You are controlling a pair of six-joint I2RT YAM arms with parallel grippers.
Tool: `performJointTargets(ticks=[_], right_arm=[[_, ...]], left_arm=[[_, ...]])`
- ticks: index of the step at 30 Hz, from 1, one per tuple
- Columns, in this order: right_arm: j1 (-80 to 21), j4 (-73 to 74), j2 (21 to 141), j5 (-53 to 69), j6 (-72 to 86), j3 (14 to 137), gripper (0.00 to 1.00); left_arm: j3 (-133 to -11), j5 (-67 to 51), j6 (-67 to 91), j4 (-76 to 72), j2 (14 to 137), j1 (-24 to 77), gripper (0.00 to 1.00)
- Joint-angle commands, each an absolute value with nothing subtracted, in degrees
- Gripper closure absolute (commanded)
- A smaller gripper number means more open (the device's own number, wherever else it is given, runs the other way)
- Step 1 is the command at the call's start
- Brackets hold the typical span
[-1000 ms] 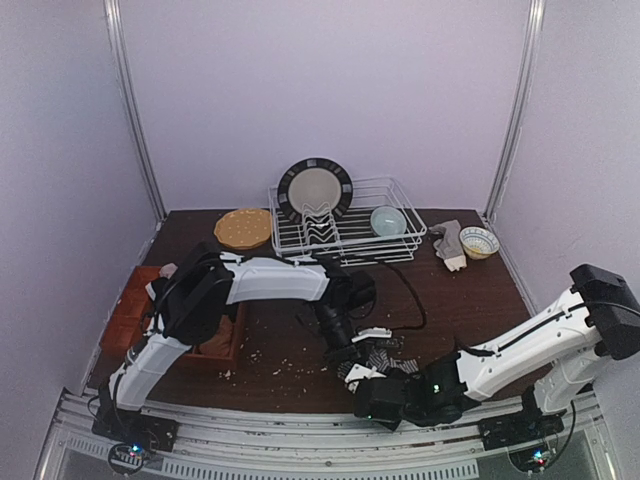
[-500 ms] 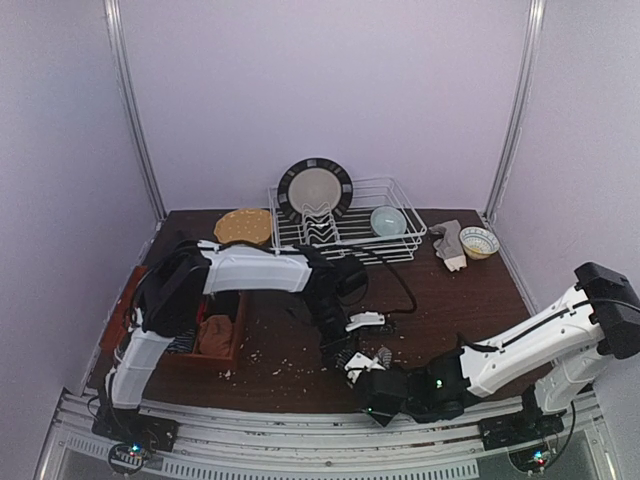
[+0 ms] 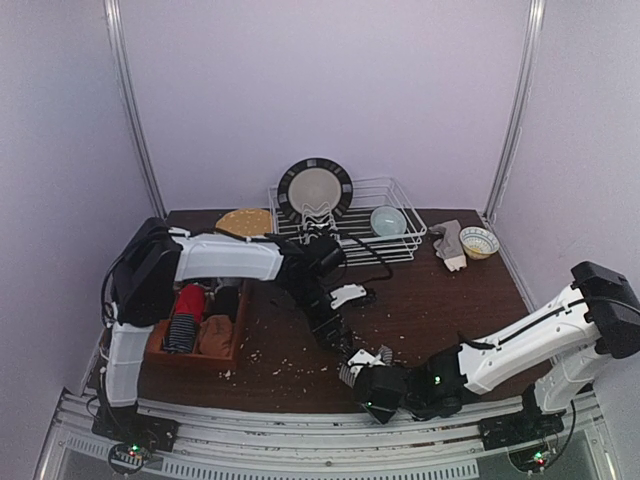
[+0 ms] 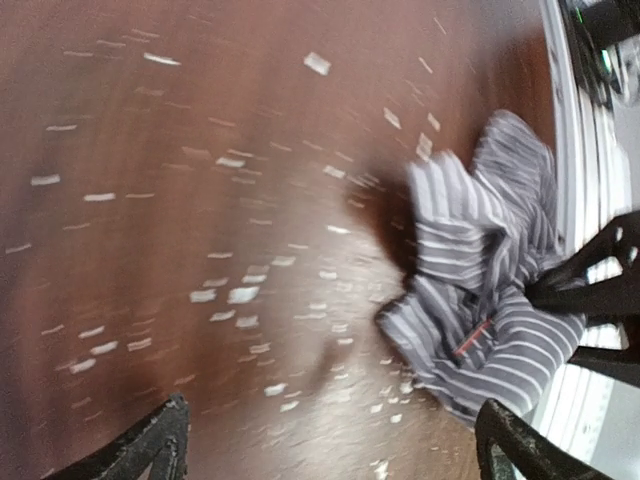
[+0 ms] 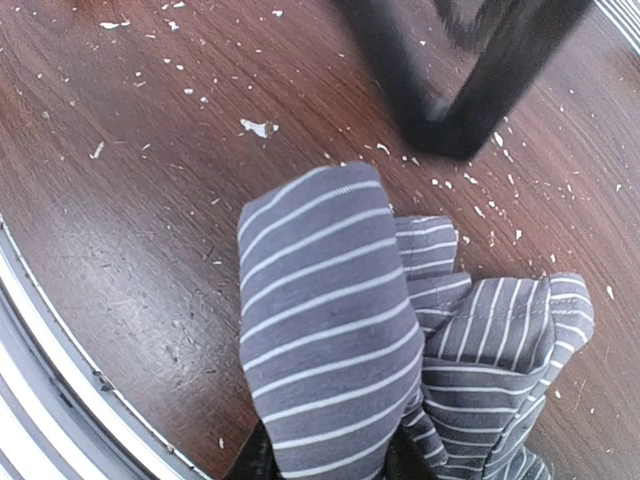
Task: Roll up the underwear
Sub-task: Roll the underwear at the center of the board.
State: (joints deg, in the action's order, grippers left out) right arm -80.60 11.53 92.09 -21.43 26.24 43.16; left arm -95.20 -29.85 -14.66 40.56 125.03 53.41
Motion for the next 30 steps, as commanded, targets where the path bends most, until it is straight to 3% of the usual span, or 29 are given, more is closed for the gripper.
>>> performJointTargets(ticks=[1,8,12,22,26,30], right_arm=[[-80.5,18.1,95.0,-13.3,29.2,38.7,0.83],[-79.9,8.0,91.7,-5.4,34.0,31.6,0.99],[-76.3,1.5,87.6,0.5,37.4,26.6,1.00],[-61.4,-12.8,79.7,17.5,43.9,19.0,1.00],[-57.8,-19.2,82.8,21.0,47.1,17.2,1.00],[-56.7,-24.4,84.8,22.5,49.1,15.4,1.00]], left_arm=[[-89.9,-27.3,-5.9,27.1,117.9,50.6,0.02],[-77.4,-20.9,4.0,9.5,106.0,48.9,0.02],[-69.2,-14.6,7.4,-0.3,99.6,50.8,0.02],[-51.7,16.4,6.7,-21.7,92.8,67.7,0.02],[-43.9,19.4,14.8,-31.4,90.9,69.8,0.02],[-40.2,20.0,28.9,-29.4,88.8,69.8,0.02]])
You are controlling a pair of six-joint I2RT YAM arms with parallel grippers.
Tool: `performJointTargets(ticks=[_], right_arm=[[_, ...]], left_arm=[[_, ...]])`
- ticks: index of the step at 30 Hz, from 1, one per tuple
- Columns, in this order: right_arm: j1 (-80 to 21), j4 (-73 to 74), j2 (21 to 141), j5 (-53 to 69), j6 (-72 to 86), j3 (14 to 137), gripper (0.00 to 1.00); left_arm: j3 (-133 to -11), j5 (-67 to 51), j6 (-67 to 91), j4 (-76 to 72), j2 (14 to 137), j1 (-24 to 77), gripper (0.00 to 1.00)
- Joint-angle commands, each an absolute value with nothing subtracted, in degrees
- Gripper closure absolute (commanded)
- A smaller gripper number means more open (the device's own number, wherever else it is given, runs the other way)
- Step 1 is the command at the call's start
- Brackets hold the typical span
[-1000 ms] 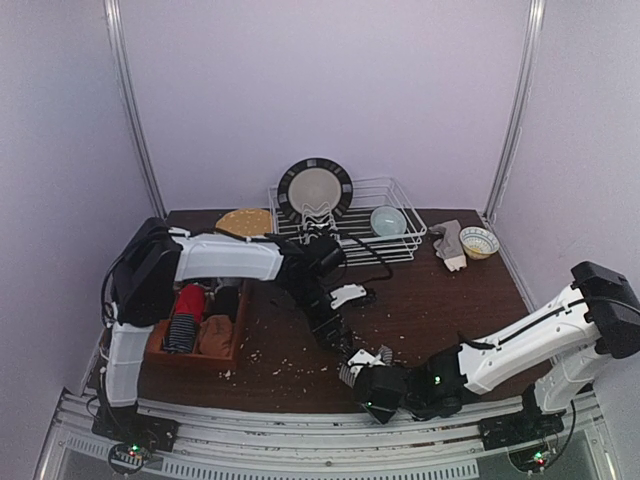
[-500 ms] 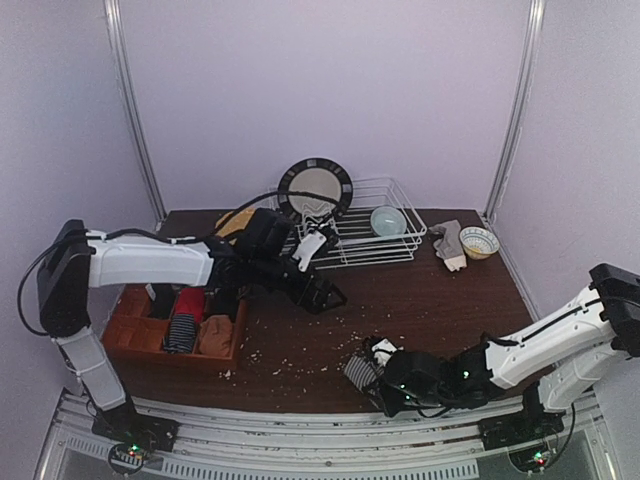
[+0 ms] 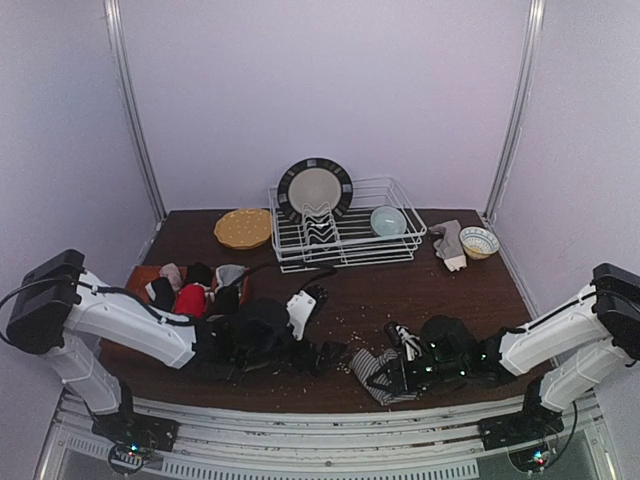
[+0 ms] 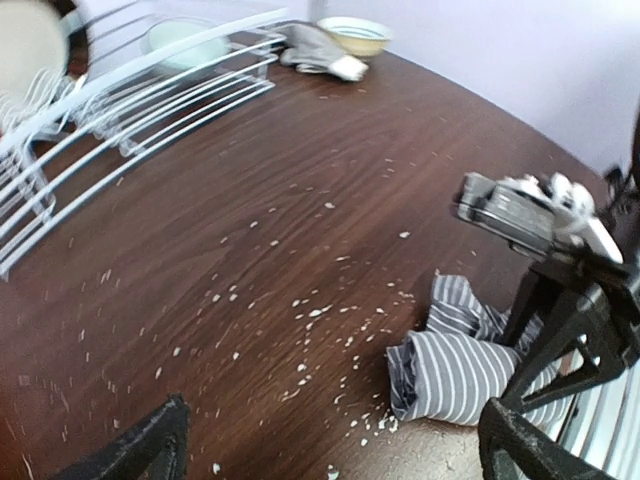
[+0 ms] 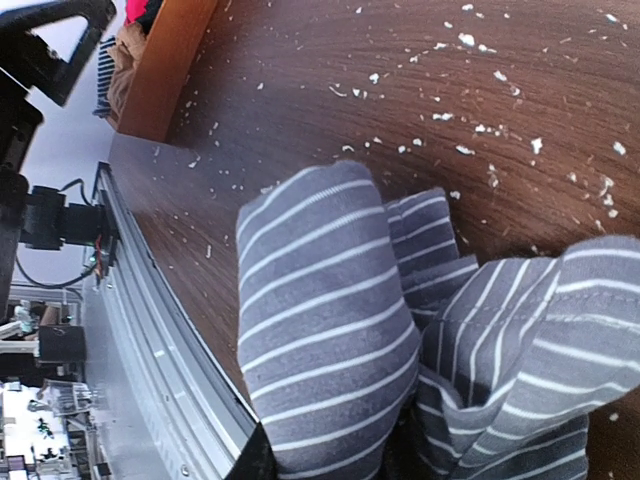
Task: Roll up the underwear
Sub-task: Roll the underwear at the center of the board.
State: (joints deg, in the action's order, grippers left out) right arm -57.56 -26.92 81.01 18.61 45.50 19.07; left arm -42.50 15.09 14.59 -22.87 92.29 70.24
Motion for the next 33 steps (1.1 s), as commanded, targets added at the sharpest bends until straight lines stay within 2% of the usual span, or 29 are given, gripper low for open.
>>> performJointTargets(ticks=[1,4,5,8,10,14,20,25,27,30,33], right_arm=[[-56.6,-24.8,85.1,22.6,49.1,15.3,1.00],[-56.6,-25.1,85.3,22.0,49.7,15.4,1.00],[-56.5,-25.3,85.4,21.6,50.1,15.5,1.00],[-56.1,-25.5,86.6,20.3,50.6,16.6,1.00],[-55.8,-25.9,88.0,19.6,50.5,17.4,1.00],[-55.7,-26.5,90.9,18.2,48.7,19.9,1.00],[-55.8,-31.6,93.1,16.8,49.5,19.1,1.00],[-56.1,-37.1,96.1,17.2,50.2,19.0,1.00],[-56.3,-38.9,97.1,17.6,50.0,19.0,1.00],[-56.7,-39.6,97.4,17.3,49.2,18.5,1.00],[-57.3,-39.6,97.4,16.2,48.2,18.0,1.00]], left_arm=[[-38.7,19.9,31.7,-30.3,88.3,69.8,0.02],[-30.2,14.5,34.2,-48.5,89.3,69.6,0.02],[-30.3,12.7,35.1,-49.9,89.7,69.3,0.02],[-38.8,9.4,35.9,-31.6,91.2,69.6,0.02],[-42.3,9.0,36.9,-24.8,93.1,70.3,0.02],[-42.1,6.2,41.1,-24.1,95.2,70.2,0.02],[-44.1,-0.8,49.5,-12.2,94.1,68.8,0.02],[-42.0,-6.5,56.1,-16.7,94.4,67.2,0.04],[-43.3,-9.3,57.6,-18.2,96.7,66.3,0.07],[-44.5,-13.3,61.7,-22.0,102.1,64.6,0.20],[-44.0,-15.5,66.6,-28.4,106.5,63.2,0.26]])
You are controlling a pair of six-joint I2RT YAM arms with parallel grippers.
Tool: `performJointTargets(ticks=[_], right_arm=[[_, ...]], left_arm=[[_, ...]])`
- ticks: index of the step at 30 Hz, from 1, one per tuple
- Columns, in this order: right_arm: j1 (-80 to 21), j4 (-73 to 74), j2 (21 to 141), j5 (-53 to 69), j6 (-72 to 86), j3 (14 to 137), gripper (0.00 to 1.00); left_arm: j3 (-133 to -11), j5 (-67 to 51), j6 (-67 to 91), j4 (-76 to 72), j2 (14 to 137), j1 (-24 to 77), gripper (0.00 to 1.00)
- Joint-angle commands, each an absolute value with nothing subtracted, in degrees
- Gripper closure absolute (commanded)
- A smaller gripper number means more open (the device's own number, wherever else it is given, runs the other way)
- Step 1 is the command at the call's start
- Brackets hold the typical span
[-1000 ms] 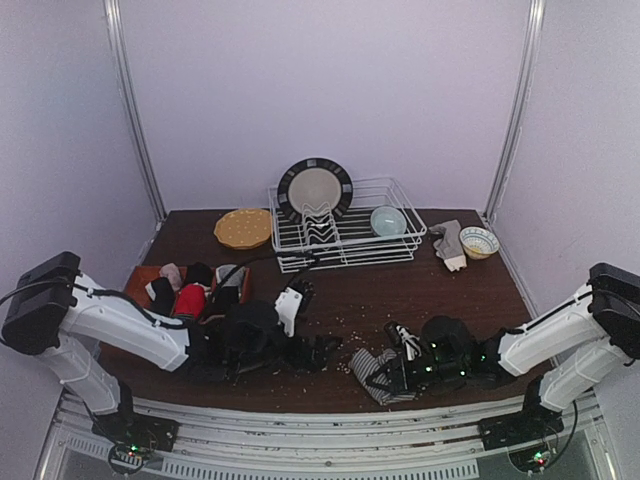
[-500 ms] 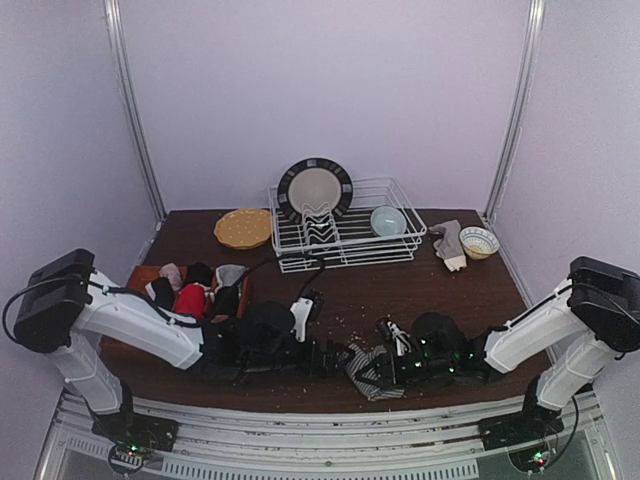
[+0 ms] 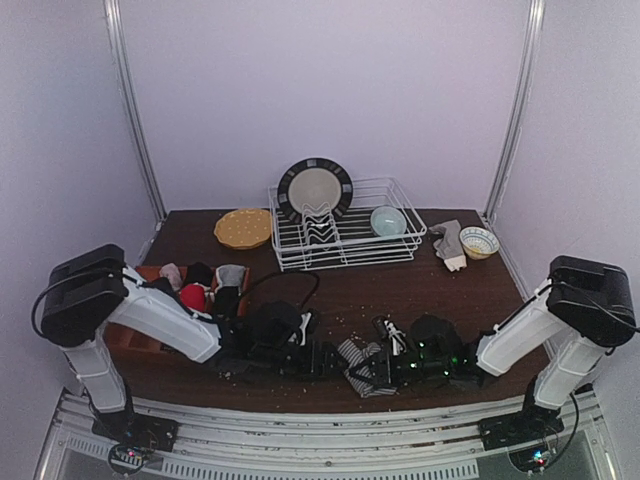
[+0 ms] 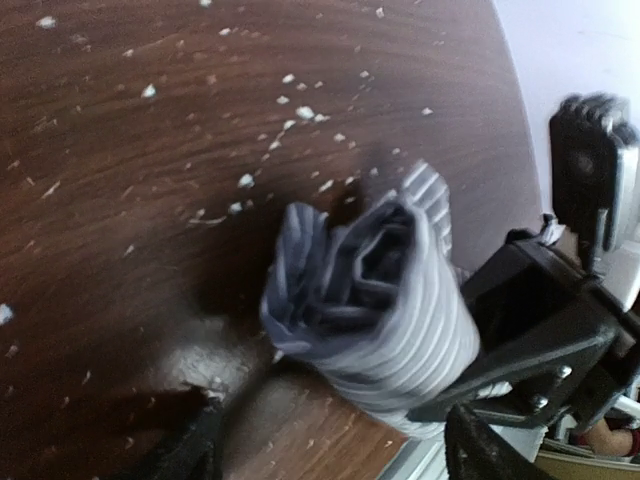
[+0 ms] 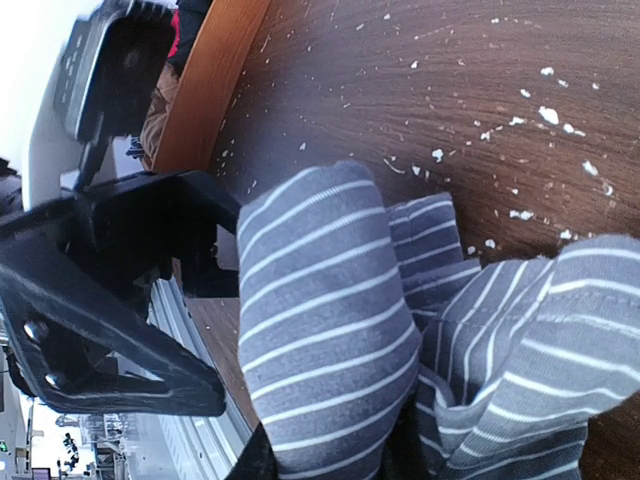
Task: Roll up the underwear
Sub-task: Roll the underwear at the center of the board.
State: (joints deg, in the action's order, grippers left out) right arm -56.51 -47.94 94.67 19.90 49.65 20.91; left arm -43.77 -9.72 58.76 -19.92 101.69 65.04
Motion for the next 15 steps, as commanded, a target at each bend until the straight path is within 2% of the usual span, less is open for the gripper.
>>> performJointTargets(ticks=[1,9,10,12,15], right_arm=[[-57.5,-39.5,97.3,15.8,47.9,17.9,1.00],[-58.7,-41.3,98.7,15.5,46.9,17.6,1.00],[-58.6,-41.6,99.1,15.7,46.8,17.6,1.00],[-58.6,-42.2,99.6,15.9,46.3,17.8,1.00],[-58.8,-41.3,99.6,16.1,45.1,18.3,1.00]], left_arm=[[-44.0,-16.2,67.4,-30.2,107.8,62.8,0.28],[-47.2,-16.7,69.9,-31.4,111.1,62.6,0.30],[-47.8,-17.2,69.6,-31.5,111.6,62.6,0.34],[-48.8,-17.9,69.2,-32.3,112.6,62.6,0.54],[-49.7,-18.8,68.5,-32.9,113.6,62.4,0.78]])
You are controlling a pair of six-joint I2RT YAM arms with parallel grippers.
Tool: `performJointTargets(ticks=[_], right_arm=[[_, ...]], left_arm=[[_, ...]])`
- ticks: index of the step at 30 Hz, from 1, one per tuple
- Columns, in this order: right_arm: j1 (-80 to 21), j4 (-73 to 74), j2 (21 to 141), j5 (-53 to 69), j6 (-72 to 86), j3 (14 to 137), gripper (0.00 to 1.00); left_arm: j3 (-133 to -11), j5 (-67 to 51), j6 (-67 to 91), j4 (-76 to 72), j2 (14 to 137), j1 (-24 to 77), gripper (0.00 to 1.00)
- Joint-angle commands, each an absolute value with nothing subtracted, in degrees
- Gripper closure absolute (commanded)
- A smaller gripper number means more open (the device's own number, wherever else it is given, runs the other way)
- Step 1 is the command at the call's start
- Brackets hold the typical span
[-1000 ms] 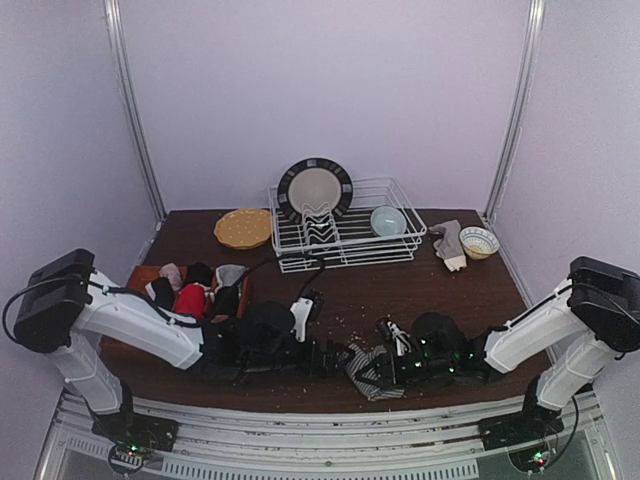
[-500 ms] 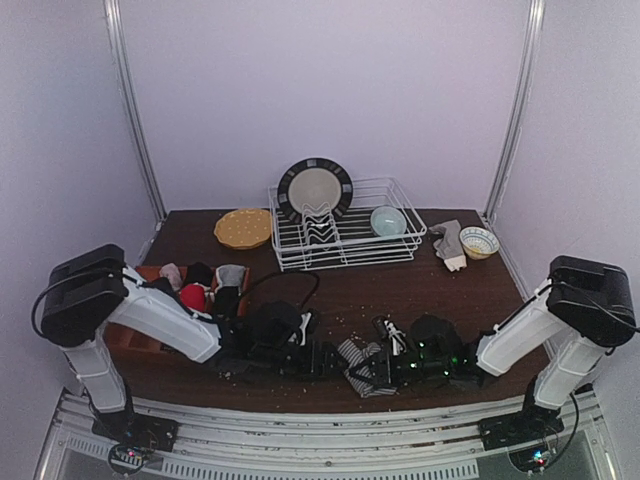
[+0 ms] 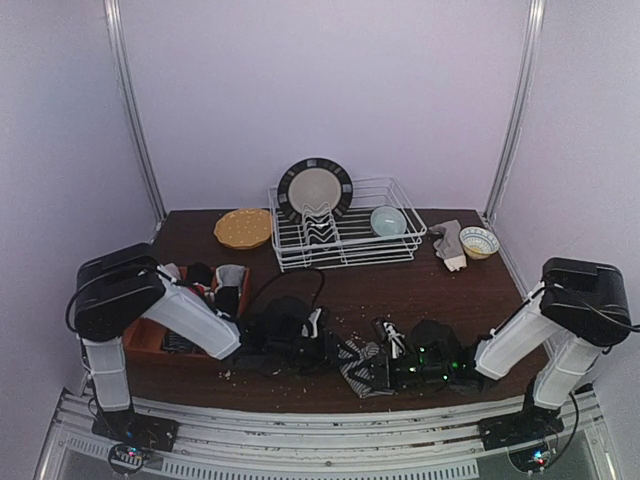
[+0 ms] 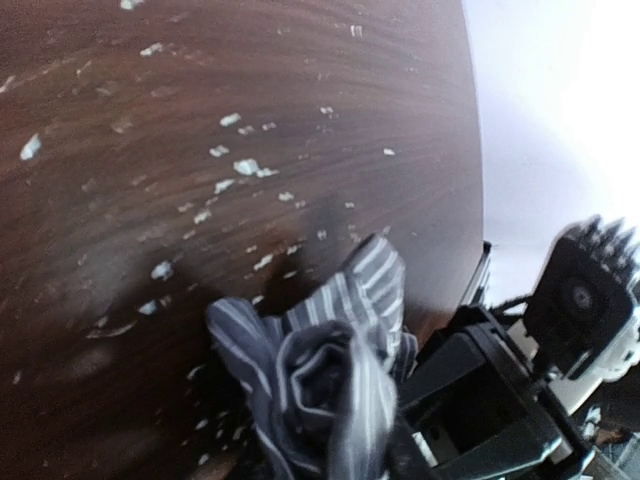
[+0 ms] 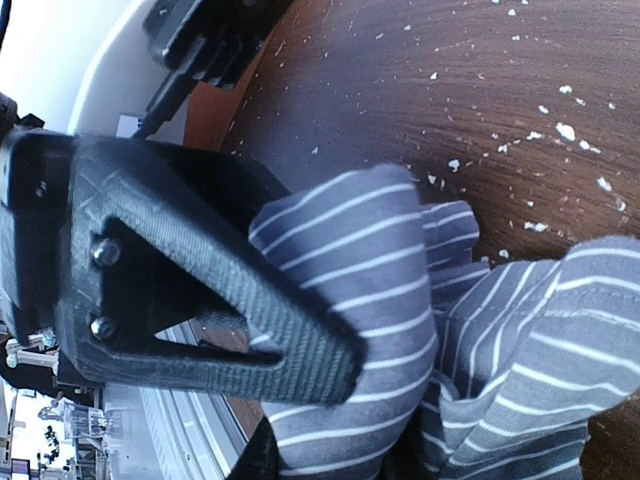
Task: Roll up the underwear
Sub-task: Roll the underwear at the center of the board.
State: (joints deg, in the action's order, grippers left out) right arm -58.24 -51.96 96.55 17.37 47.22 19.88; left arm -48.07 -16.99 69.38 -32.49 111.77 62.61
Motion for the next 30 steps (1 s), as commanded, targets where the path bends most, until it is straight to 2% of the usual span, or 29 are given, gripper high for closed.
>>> performJointTargets(ticks=[1,2,3,5,8,12,15,18,21,23,26,30], right_arm=[[-59.1,-40.7,99.3,15.8,44.7,18.5,1.00],[-59.2,-40.0,98.7,15.5,44.3,18.6,1.00],[-59.2,-39.1,97.7,15.4,44.1,18.7,0.95],[-59.4,-34.1,94.4,14.8,43.5,19.3,0.75],[-59.8,-24.1,86.6,13.1,42.1,20.5,0.60],[-60.4,-9.7,75.0,9.5,39.7,23.2,0.50],[-60.7,-1.5,67.9,7.0,38.7,24.4,0.48],[-60.8,3.0,64.6,6.0,37.0,24.6,0.53],[-60.9,6.7,67.2,5.4,36.0,25.4,0.76],[-60.9,6.6,69.8,5.6,36.2,25.7,0.87],[-60.9,4.7,73.4,6.0,36.6,26.2,0.95],[-60.8,2.1,79.6,5.9,35.9,29.1,1.00]], left_arm=[[-50.1,-18.7,68.4,-32.3,113.6,62.3,0.87],[-50.7,-18.7,67.0,-31.3,113.6,62.2,0.95],[-51.2,-18.7,66.1,-30.2,113.6,62.1,1.00],[-52.1,-18.0,64.3,-27.1,113.3,62.1,1.00],[-52.4,-16.3,62.3,-22.8,112.6,62.0,1.00],[-52.4,-15.2,60.0,-18.5,111.8,61.4,1.00],[-53.3,-14.4,57.3,-13.8,111.1,61.1,1.00],[-55.3,-13.7,53.9,-7.9,110.8,60.9,1.00],[-57.7,-13.2,51.1,-3.1,110.9,60.9,1.00],[-59.1,-13.2,49.4,-0.4,111.1,60.9,1.00],[-60.6,-12.9,47.3,3.2,111.1,61.0,1.00],[-60.6,-12.7,46.2,4.9,110.9,61.0,1.00]])
